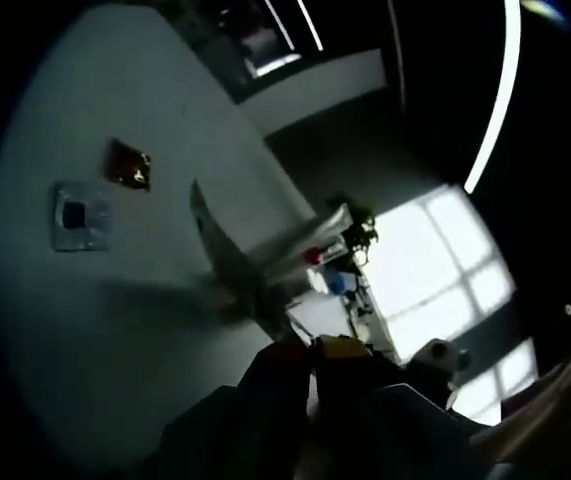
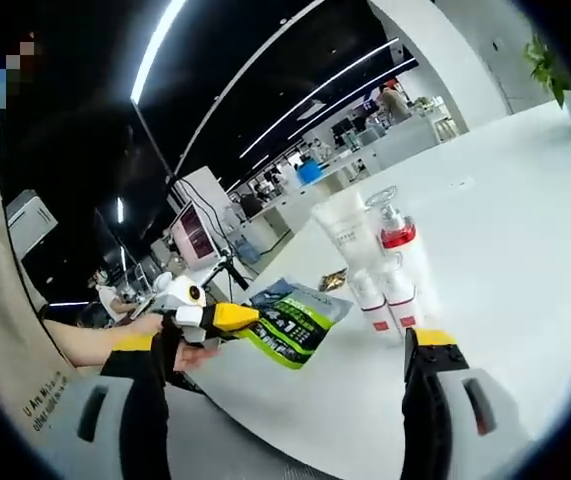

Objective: Arrange the skincare products in the storage area until every visible bottle or jar stands upright without overlapping.

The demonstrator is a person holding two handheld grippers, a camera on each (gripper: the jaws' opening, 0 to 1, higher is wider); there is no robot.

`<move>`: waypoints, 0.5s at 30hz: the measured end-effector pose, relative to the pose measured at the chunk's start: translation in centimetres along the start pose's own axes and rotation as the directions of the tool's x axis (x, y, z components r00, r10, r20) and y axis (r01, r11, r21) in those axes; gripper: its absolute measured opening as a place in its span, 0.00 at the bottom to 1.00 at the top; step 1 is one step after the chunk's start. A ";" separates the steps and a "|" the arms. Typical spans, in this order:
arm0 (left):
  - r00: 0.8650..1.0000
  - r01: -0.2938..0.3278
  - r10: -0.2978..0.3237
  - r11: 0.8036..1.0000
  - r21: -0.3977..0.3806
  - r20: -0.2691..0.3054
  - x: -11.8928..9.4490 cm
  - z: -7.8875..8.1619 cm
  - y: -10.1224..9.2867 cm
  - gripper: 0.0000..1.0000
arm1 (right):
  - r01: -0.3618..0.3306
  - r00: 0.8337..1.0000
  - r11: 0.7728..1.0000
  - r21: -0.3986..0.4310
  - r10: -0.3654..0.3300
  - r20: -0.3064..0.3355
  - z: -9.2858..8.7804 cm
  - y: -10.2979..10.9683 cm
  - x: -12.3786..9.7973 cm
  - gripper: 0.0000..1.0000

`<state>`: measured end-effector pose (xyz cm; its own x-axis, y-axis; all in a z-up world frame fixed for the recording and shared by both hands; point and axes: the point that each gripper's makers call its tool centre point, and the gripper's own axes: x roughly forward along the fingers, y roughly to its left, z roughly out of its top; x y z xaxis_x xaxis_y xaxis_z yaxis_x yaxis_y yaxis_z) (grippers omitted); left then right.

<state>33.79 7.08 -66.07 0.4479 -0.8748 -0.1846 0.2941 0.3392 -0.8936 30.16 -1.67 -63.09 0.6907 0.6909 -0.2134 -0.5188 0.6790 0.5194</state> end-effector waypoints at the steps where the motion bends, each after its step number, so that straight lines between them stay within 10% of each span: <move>1: 1.000 -0.011 0.011 1.000 0.003 -0.008 0.2 -0.2 0.4 0.00 | 0.002 1.000 1.000 0.003 -0.002 0.001 0.0 -0.1 -0.1 1.00; 15: 0.984 -0.145 0.153 0.986 0.087 -0.092 1.2 -2.2 4.2 0.00 | 0.041 0.999 0.999 -0.009 -0.042 -0.029 -0.7 -1.1 -0.8 1.00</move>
<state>33.71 6.63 -70.91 0.4078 -0.8408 -0.3560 0.2983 0.4912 -0.8184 29.83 -2.78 -64.11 0.6966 0.6691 -0.2589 -0.4944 0.7092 0.5027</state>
